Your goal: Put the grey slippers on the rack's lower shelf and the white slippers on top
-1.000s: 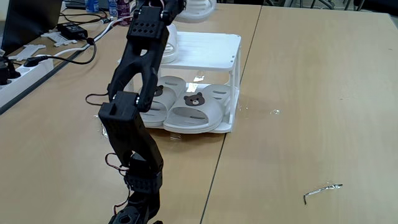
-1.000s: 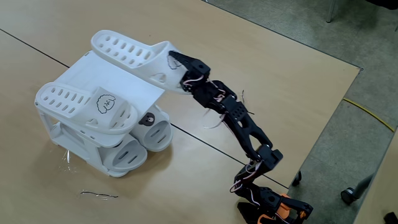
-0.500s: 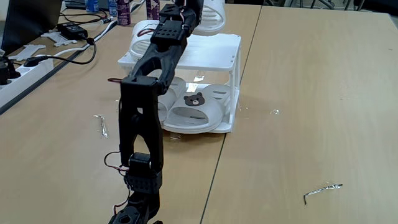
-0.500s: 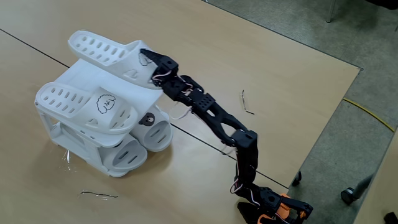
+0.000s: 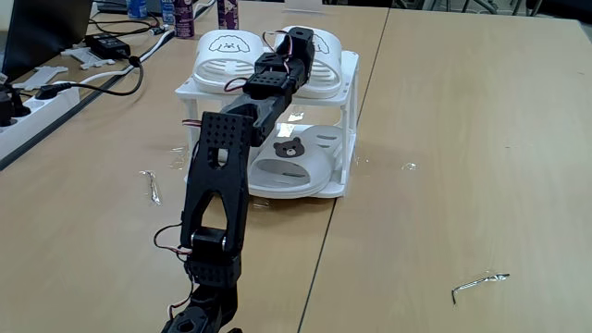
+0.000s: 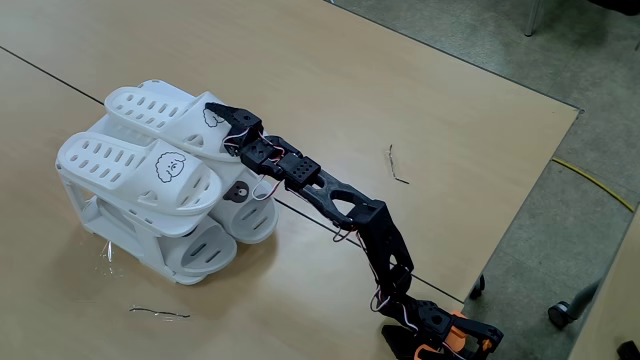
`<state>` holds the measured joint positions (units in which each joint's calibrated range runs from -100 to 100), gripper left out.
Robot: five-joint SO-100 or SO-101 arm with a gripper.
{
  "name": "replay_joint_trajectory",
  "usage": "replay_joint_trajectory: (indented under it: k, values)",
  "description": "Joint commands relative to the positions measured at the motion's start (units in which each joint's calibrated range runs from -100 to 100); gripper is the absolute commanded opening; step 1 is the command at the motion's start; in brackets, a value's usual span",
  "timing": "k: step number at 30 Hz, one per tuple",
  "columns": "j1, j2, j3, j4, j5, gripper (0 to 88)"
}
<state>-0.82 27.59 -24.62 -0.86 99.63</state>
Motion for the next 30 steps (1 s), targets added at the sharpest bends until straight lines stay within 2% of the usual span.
replay_joint_trajectory:
  k: [1, 3, 6, 24, 30]
  values:
    - [-1.6, -2.1, -3.2, -1.8, 0.4, 9.3]
    - [-2.0, -2.1, -3.3, -1.8, 0.4, 20.1]
    - [-2.1, -4.2, -1.7, -1.8, 0.4, 28.1]
    - [-1.2, -32.9, 31.8, -1.8, 0.4, 27.6]
    - [-1.2, -46.6, 48.2, -1.8, 0.4, 27.5]
